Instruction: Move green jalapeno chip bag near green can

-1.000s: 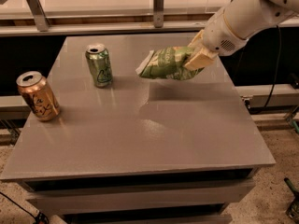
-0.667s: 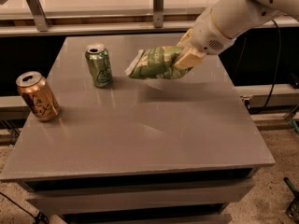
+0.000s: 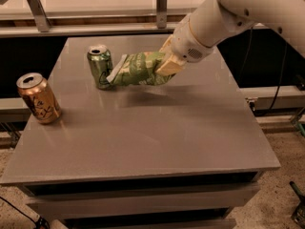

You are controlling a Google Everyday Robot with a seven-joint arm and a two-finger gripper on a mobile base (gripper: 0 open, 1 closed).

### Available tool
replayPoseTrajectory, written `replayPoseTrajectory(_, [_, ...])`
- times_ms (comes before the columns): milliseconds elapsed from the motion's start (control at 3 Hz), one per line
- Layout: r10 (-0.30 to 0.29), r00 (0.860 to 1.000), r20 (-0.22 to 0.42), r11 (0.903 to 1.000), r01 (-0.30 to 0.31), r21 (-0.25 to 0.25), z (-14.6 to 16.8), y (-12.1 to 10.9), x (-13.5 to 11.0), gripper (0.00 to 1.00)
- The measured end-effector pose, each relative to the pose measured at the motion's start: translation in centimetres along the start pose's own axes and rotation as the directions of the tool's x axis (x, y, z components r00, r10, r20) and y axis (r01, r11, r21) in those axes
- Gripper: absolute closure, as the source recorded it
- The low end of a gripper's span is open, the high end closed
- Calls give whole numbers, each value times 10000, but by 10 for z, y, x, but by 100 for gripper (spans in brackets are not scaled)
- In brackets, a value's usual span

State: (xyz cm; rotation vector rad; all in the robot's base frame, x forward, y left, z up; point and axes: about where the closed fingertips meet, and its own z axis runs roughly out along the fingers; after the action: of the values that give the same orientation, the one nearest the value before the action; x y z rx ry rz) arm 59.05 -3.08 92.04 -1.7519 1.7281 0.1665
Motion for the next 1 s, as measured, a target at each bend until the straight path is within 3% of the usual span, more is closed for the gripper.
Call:
replayPoseTrajectory(333, [106, 9999, 130, 9999, -105, -102, 14, 8, -16, 36])
replayPoseTrajectory(667, [88, 9999, 124, 9999, -87, -102, 13, 8, -17, 13])
replayPoseTrajectory(1000, [64, 9999, 124, 9999, -63, -108, 13, 9, -18, 0])
